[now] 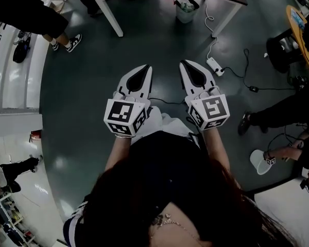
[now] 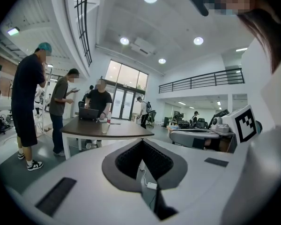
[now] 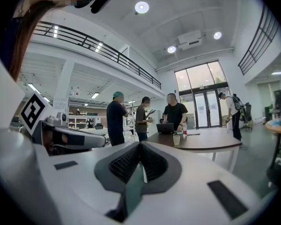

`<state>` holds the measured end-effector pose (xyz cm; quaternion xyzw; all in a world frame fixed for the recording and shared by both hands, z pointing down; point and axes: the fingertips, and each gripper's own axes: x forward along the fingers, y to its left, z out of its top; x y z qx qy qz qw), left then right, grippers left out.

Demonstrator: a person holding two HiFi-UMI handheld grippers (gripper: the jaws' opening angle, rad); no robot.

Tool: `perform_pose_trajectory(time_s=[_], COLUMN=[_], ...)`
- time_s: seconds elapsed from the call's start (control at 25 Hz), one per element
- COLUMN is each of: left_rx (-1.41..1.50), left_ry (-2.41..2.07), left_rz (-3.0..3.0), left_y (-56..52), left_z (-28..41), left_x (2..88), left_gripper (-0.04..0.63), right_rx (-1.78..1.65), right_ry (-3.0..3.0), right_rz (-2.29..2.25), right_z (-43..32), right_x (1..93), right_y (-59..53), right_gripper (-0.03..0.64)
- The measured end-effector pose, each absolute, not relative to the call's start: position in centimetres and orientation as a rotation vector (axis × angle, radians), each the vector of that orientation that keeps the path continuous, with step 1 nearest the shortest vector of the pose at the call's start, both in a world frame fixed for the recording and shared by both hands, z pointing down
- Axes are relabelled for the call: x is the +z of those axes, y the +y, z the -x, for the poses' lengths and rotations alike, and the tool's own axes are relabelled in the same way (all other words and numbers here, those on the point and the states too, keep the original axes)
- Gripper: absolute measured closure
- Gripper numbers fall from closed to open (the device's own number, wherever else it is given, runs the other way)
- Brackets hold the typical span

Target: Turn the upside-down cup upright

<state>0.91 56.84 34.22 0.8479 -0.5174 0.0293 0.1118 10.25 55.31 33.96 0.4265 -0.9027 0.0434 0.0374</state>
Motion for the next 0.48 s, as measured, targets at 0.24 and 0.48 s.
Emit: perform_pose_trajectory(time_s=[0.24,0.48], left_rx=[0.115,0.117], left_ry=[-1.528,-1.518], left_rz=[-2.449,-2.455], left_y=[54.6,50.8], left_z=[-0.3,0.1], left_x=[34.9,35.4], left_gripper=[0.594,0.594], right_rx=[0.185,0.202], right_ry=[-2.767,-2.775], right_rz=[-1.278,-1.28], right_z=[-9.8,-9.2], right_x=[34.7,35.4], right_y=[52.8,49.3], right_gripper=[0.598,0.598])
